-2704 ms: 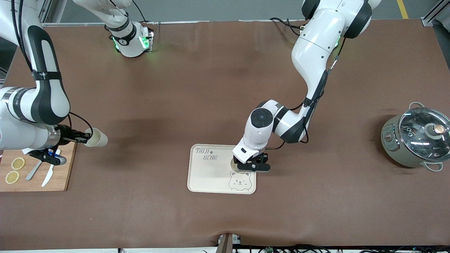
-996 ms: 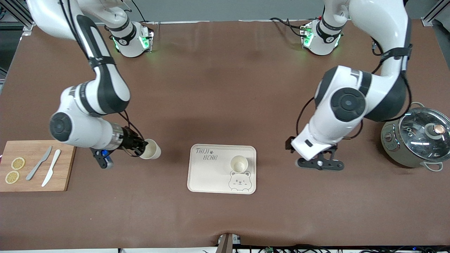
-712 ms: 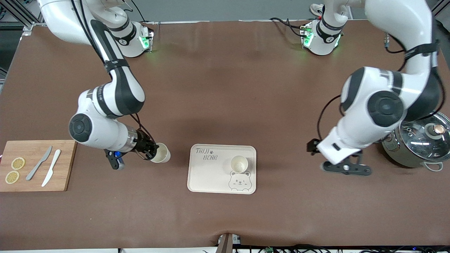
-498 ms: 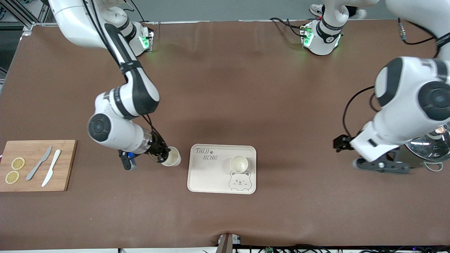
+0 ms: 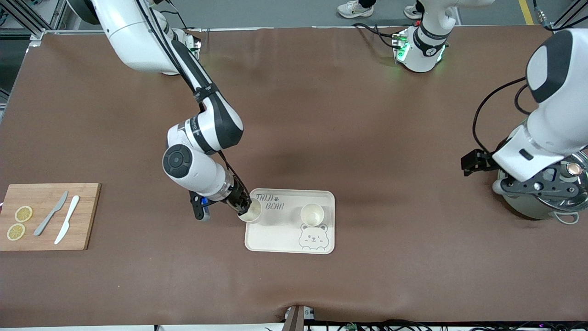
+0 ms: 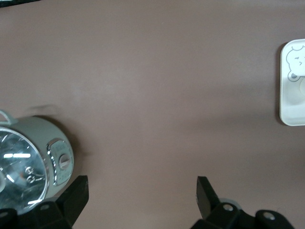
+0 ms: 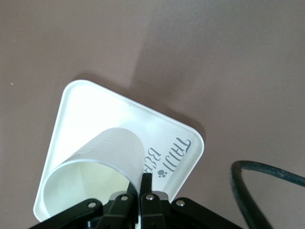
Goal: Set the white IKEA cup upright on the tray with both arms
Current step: 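Carry the cup from the cutting board over the tray with the right gripper, then lower the cup upright onto the tray beside the first cup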
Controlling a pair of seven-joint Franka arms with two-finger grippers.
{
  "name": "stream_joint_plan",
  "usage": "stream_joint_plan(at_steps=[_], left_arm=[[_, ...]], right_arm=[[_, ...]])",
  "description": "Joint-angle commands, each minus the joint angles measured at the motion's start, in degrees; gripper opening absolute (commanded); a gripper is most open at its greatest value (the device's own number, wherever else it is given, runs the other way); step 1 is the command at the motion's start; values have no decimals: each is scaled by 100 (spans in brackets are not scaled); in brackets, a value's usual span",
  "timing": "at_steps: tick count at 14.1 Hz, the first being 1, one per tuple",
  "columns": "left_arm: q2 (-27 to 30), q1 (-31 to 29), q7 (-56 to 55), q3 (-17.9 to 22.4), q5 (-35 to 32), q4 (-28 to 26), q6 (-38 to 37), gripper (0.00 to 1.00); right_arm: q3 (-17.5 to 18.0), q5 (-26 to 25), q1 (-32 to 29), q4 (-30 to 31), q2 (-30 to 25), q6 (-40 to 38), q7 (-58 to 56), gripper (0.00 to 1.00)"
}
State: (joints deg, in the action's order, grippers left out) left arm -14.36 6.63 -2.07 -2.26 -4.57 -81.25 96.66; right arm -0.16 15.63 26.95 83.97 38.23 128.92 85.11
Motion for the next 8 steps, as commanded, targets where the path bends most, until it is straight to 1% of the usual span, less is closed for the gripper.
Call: stream_joint_plan(at_steps=[1,2,3,5,8], left_arm=[[521,-83,136,-12,105,-593,37,100],[574,-118,154,-20,114,-681,20,100],[688,-127,241,-21,271,-839,29,100],[898,-363,320,-12,902,-1103,81,100],[1128,-391,330,-21,1037,-1323,81,100]], right_arm=[[-46,116,108,-250,255,37,76,0],[-46,116,126,-250,290,81,76,0],[-46,116,161,-250,334,99,85,0],[-46,107,179,-250,448,125,85,0],[-46,116,258,-250,545,362,85,0]])
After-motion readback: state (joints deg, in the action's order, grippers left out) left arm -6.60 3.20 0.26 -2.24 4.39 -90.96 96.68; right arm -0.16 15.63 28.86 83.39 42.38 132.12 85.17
